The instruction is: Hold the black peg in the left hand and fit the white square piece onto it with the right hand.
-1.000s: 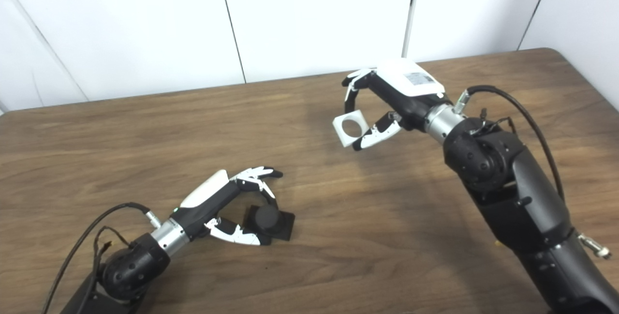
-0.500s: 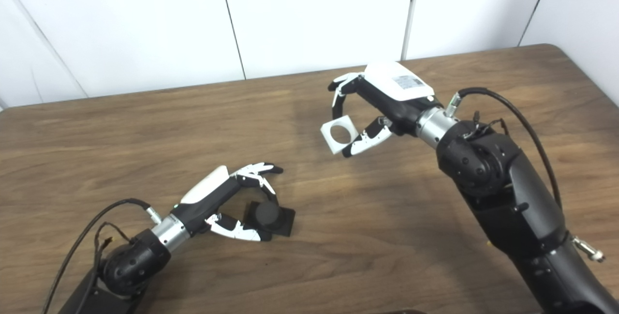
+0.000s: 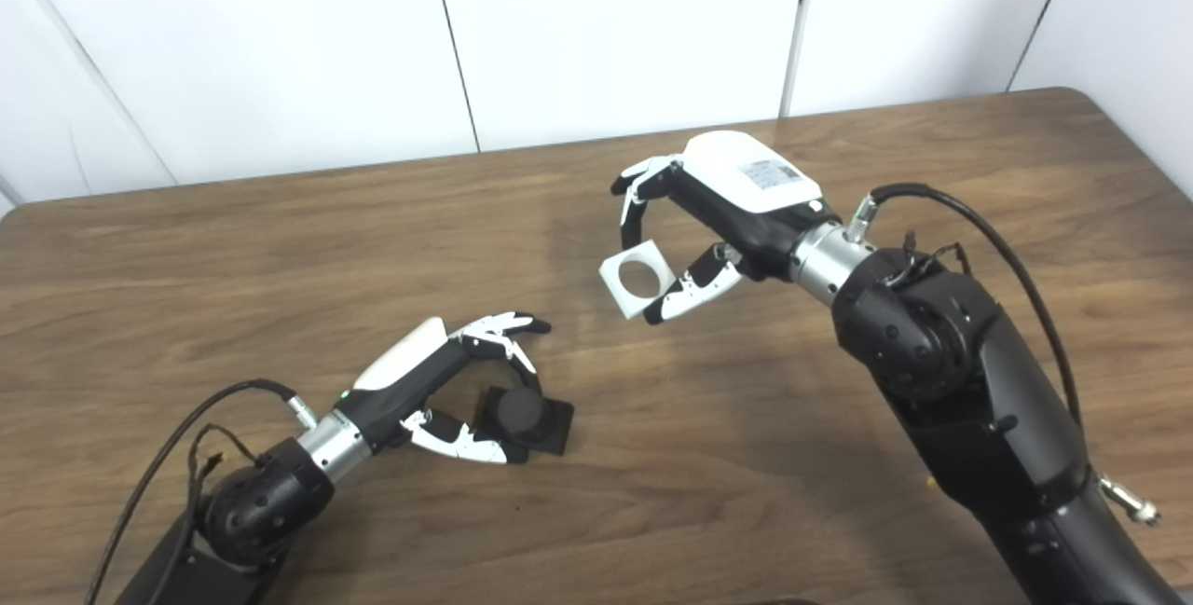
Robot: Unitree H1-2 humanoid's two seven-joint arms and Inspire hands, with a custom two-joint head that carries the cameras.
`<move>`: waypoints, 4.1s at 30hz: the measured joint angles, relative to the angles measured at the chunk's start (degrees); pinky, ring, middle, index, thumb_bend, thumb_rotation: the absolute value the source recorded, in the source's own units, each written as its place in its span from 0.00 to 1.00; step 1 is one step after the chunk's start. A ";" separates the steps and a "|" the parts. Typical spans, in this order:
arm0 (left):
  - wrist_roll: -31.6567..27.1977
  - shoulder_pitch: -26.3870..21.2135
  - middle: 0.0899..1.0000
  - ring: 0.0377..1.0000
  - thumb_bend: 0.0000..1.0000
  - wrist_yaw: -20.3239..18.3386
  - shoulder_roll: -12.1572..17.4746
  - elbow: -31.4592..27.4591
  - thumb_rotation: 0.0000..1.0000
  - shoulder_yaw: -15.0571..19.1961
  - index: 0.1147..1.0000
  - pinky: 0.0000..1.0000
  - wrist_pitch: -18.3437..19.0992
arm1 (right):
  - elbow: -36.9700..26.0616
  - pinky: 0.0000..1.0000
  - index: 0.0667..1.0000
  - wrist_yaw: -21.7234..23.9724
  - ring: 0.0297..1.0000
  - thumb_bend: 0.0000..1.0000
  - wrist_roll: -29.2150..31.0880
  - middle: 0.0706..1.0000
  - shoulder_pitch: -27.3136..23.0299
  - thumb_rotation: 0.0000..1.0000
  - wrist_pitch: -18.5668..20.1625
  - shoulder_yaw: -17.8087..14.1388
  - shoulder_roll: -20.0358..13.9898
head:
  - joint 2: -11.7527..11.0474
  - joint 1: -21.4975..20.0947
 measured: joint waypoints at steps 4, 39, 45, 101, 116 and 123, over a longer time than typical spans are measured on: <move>0.03 -0.01 0.88 0.94 0.51 0.00 -0.07 0.01 0.08 0.00 0.43 0.91 0.00 | -0.13 0.75 0.44 0.47 0.80 0.51 0.21 0.79 0.05 0.14 -0.21 0.35 0.05 | 0.00 0.18; 0.91 -0.24 0.88 0.91 0.51 0.09 -1.06 0.16 0.08 -0.06 0.43 0.90 0.27 | -6.73 0.80 0.44 5.61 0.81 0.51 2.33 0.78 0.82 0.14 -1.12 4.19 1.72 | 0.09 2.11; 0.95 -0.22 0.88 0.91 0.51 0.25 -1.24 0.24 0.08 -0.10 0.43 0.92 0.24 | -7.84 0.79 0.44 6.06 0.80 0.51 2.45 0.78 1.49 0.15 -1.16 4.36 2.87 | 0.35 2.81; 1.77 0.08 0.88 0.90 0.51 0.37 -2.67 -0.89 0.08 -0.42 0.43 0.92 2.37 | -5.70 0.78 0.44 8.16 0.80 0.51 2.29 0.78 1.26 0.15 -2.58 7.61 5.07 | 1.58 6.68; 1.87 0.16 0.89 0.90 0.51 0.37 -2.82 -1.00 0.08 -0.43 0.43 0.93 2.48 | -3.77 0.77 0.44 8.04 0.79 0.51 2.49 0.78 1.39 0.15 -3.35 7.58 5.71 | 1.67 7.38; 1.93 0.27 0.89 0.91 0.51 0.38 -2.86 -1.37 0.08 -0.43 0.43 0.93 2.90 | -3.07 0.80 0.44 7.71 0.80 0.51 2.38 0.78 1.77 0.14 -3.38 7.60 6.47 | 1.76 7.73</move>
